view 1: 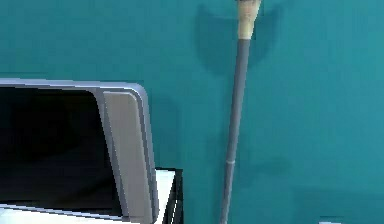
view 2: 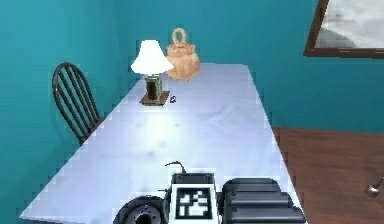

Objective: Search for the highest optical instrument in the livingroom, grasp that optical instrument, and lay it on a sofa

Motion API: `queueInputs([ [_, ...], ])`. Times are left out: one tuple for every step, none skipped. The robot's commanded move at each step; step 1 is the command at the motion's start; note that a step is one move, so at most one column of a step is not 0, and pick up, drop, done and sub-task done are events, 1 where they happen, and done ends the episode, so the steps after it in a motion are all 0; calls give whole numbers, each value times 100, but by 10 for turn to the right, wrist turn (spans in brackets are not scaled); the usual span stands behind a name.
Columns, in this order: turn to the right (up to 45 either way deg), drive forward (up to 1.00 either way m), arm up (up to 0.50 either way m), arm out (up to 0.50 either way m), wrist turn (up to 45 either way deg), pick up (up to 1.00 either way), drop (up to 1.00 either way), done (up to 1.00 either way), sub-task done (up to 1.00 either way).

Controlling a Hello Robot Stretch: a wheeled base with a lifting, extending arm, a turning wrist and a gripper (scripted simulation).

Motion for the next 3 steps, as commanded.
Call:
queueInputs([
  [0,0,0,22,0,0,0,0,0],
  [0,0,0,0,450,0,0,0,0],
  [0,0,0,0,450,0,0,0,0],
])
